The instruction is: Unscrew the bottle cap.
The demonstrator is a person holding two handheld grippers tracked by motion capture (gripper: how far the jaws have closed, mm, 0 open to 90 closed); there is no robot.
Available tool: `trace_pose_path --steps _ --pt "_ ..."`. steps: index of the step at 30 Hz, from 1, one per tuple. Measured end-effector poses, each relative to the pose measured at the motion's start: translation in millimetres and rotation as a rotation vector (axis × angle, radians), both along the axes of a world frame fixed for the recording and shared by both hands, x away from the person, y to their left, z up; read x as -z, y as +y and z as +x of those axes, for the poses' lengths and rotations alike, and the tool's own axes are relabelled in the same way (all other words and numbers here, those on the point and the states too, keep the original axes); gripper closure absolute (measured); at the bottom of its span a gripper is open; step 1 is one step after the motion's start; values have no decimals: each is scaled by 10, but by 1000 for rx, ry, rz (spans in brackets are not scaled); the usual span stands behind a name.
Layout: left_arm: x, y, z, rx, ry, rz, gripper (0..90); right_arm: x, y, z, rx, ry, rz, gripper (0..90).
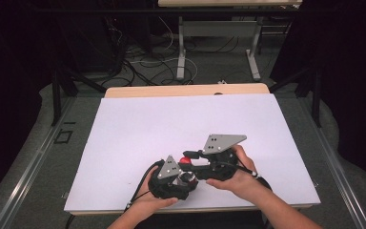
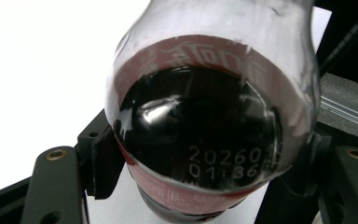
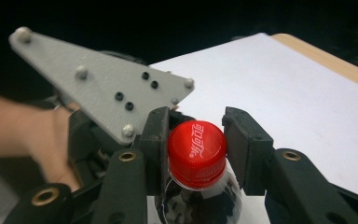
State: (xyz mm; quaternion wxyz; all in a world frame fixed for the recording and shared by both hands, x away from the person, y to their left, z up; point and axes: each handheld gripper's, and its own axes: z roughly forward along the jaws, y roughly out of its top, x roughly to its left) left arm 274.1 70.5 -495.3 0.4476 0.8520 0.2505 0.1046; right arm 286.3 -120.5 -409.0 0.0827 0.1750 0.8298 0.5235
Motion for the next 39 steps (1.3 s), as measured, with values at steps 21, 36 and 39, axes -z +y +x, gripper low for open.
trace_pose_path --steps 21,36,39 --pt "-28 1 -28 51 -6 -12 289 -41 -128 380 -380 30 40 513" --pt "-20 -6 -21 -14 -18 -7 289 -99 17 -138 175 -15 84 525" --pt "-26 -9 -24 -17 -10 -8 289 -51 50 -185 215 -17 88 549"
